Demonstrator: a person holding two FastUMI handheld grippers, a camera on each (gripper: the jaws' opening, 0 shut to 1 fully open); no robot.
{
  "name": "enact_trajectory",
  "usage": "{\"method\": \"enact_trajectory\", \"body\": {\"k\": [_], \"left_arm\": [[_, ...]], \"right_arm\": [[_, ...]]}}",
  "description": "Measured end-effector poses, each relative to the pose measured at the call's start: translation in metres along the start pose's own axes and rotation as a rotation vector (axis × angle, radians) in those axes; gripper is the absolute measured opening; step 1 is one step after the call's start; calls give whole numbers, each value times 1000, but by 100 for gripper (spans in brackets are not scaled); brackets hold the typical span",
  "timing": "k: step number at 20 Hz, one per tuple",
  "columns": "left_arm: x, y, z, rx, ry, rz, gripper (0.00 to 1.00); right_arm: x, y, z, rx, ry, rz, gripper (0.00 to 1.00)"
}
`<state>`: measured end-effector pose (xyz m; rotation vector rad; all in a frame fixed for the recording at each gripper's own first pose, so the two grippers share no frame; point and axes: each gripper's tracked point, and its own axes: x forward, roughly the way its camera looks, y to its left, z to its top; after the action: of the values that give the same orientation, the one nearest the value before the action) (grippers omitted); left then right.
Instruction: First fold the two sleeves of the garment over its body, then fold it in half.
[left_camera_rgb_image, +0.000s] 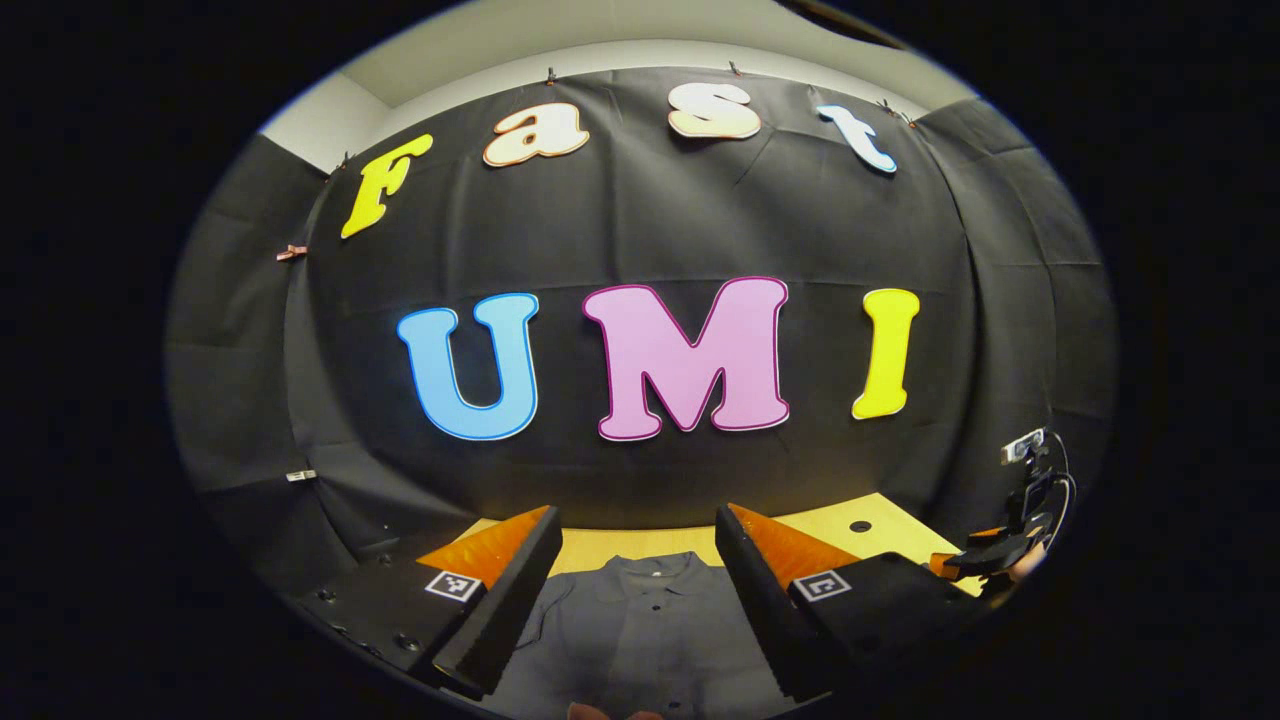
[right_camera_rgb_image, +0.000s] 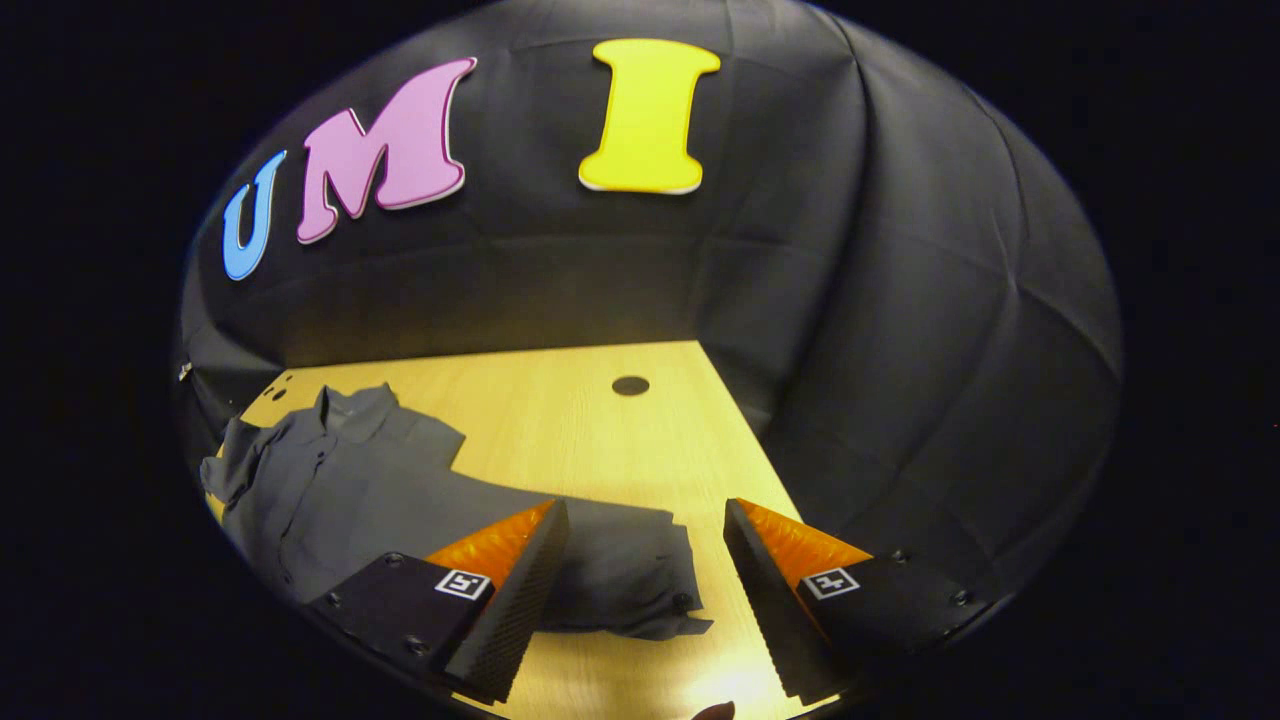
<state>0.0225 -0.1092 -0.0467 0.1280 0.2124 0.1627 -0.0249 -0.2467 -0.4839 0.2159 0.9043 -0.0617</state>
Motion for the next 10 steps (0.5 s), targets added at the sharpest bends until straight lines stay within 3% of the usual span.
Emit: {"method": "enact_trajectory", "body": {"k": [10], "left_arm": [[-3,28,-11,11,48,97,96]], "right_arm": [[57,-10,-68,63,180,9,96]]}}
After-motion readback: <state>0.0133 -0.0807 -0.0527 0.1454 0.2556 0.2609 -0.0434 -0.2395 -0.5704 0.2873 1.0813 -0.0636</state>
